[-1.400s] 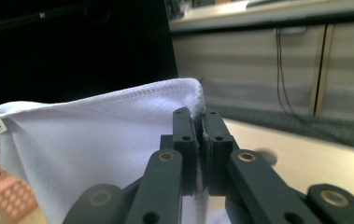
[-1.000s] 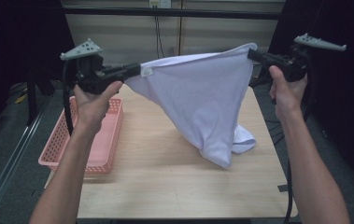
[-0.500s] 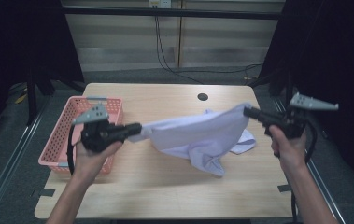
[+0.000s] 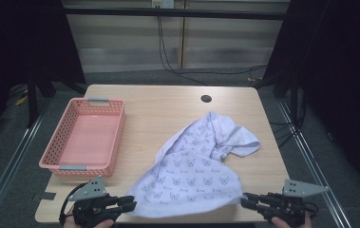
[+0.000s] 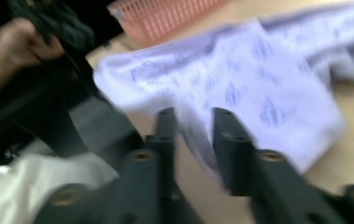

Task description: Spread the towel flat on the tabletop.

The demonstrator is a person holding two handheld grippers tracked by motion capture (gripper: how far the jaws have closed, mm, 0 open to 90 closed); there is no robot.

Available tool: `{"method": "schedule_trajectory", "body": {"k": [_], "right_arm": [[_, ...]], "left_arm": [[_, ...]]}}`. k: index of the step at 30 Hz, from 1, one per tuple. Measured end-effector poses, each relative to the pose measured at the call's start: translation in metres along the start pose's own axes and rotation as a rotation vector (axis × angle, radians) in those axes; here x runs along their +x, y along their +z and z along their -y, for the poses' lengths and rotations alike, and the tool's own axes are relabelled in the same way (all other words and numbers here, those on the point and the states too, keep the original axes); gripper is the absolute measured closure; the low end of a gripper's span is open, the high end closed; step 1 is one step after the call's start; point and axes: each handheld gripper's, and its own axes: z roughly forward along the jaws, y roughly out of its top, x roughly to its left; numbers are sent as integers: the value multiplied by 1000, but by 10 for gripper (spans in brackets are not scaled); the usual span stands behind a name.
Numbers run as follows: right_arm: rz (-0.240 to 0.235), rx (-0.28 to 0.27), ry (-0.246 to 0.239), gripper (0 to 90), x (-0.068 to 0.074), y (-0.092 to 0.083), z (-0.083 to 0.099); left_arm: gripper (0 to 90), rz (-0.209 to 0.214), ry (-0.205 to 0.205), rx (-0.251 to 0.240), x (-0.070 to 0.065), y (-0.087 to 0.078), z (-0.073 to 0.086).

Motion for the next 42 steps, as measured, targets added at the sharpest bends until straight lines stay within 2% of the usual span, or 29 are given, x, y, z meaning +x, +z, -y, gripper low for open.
{"method": "schedule_trajectory", "body": {"k": [2,3,5,6,7,8,9,10,12,15,19,20,21,22,23,24,25,26,27,29,30,32,33,35,36,38,39,40,42], "right_arm": [[-9,3,7,590,-1,-2,7],[3,-1,14,553,-3,-3,8],[29,4,-6,551,-6,-2,7],[57,15,-18,538,-9,0,5],[95,30,-35,522,-14,5,1],[105,39,-42,522,-18,8,-2],[113,48,-55,522,-24,13,-5],[132,58,-61,522,-29,18,-9],[145,70,-72,523,-43,29,-17],[162,110,-82,512,-62,48,-27],[164,168,-93,491,-77,76,-34],[167,181,-96,491,-79,83,-35],[162,197,-86,508,-81,89,-36],[154,206,-83,546,-81,93,-36],[138,214,-85,632,-81,95,-35],[127,220,-87,732,-79,97,-34],[101,223,-93,816,-76,96,-32],[87,218,-93,849,-73,93,-31],[87,212,-87,862,-71,90,-31],[55,202,-86,868,-64,80,-28],[56,197,-84,869,-61,75,-26],[42,194,-81,870,-52,62,-18],[42,192,-74,870,-50,57,-15],[35,194,-66,869,-44,46,-8],[34,194,-59,867,-40,41,-5],[28,196,-57,864,-33,31,-1],[31,196,-56,856,-29,27,0],[34,206,-57,836,-26,24,1],[32,201,-62,753,-23,20,3]], "left_arm": [[677,13,-35,2,7,6,2],[657,9,-44,6,12,13,0],[657,20,-40,16,20,24,-4],[643,12,-68,16,28,34,-9],[634,15,-79,19,33,40,-12],[630,18,-72,18,38,48,-17],[616,9,-67,6,44,57,-21],[600,0,-88,7,52,65,-25],[591,-41,-90,28,63,81,-32],[564,-65,-87,55,77,100,-41],[535,-110,-100,96,92,121,-42],[535,-117,-98,113,96,126,-40],[536,-115,-102,110,98,128,-39],[551,-111,-99,126,98,129,-38],[622,-103,-87,128,97,131,-37],[684,-75,-65,140,95,131,-37],[771,-93,-56,149,93,131,-36],[841,-96,-61,148,93,131,-35],[869,-70,-80,134,93,129,-34],[880,-63,-94,126,91,120,-32],[881,-45,-114,112,90,114,-30],[882,-40,-125,96,84,100,-23],[882,-23,-139,82,81,92,-19],[882,-5,-160,69,72,77,-9],[882,2,-152,80,67,69,-5],[881,48,-167,70,56,56,5],[881,45,-171,79,50,52,8],[879,24,-164,93,47,48,11],[815,22,-179,83,47,44,15]]}}
